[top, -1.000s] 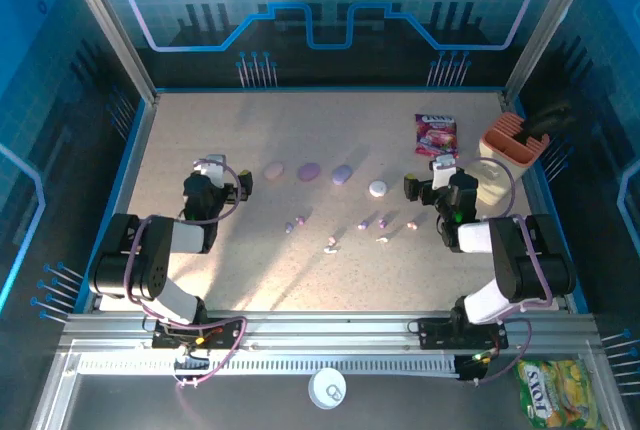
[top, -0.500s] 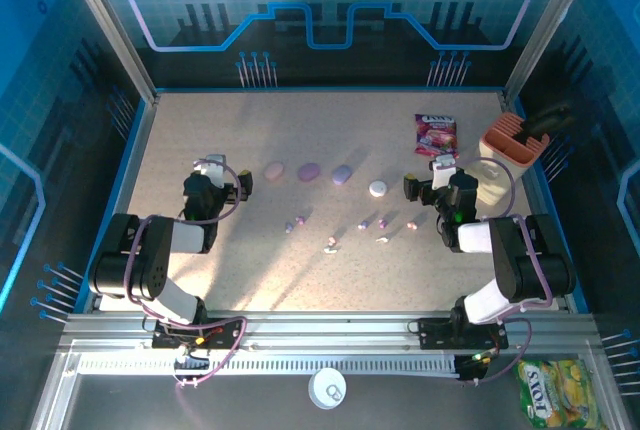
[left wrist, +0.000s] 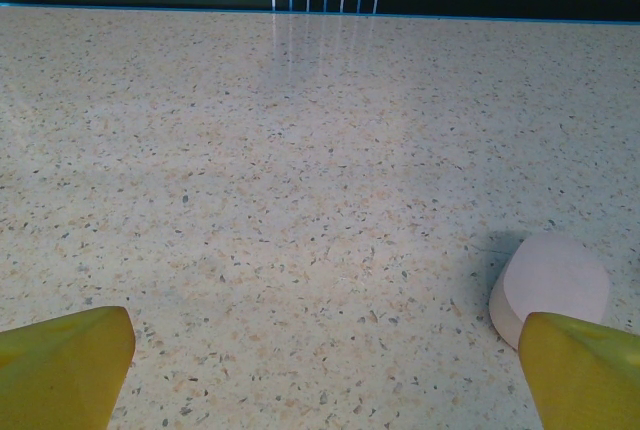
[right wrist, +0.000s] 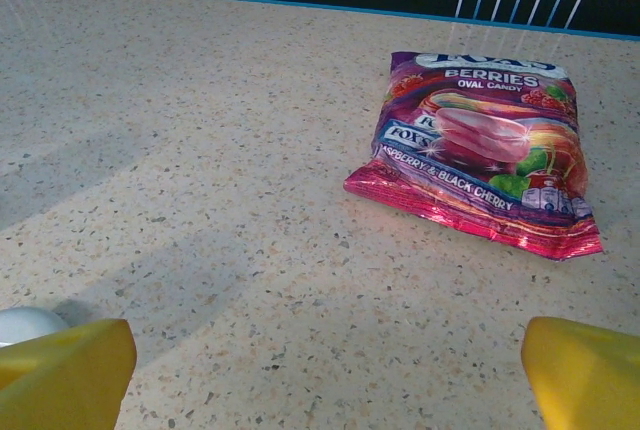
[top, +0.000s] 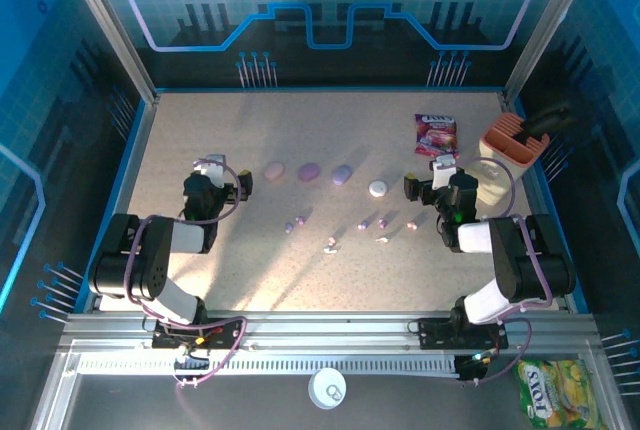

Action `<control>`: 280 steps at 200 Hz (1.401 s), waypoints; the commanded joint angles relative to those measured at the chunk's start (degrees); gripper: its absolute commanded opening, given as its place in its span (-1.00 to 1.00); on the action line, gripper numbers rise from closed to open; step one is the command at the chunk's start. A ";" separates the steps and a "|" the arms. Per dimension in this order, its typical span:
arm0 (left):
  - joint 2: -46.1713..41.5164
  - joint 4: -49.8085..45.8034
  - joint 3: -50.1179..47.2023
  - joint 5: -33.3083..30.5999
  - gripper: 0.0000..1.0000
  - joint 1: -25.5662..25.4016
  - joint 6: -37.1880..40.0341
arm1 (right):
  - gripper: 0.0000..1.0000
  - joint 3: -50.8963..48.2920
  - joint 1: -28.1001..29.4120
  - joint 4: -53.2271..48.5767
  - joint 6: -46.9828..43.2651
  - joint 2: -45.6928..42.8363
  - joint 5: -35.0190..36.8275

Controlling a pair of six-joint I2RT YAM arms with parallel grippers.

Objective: Insert the wireless bluetooth earbuds into the charging case

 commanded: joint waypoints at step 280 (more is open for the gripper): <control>-25.83 -39.87 9.07 -5.70 0.99 -22.54 -4.44 | 0.68 49.47 23.01 -82.41 22.98 17.48 11.21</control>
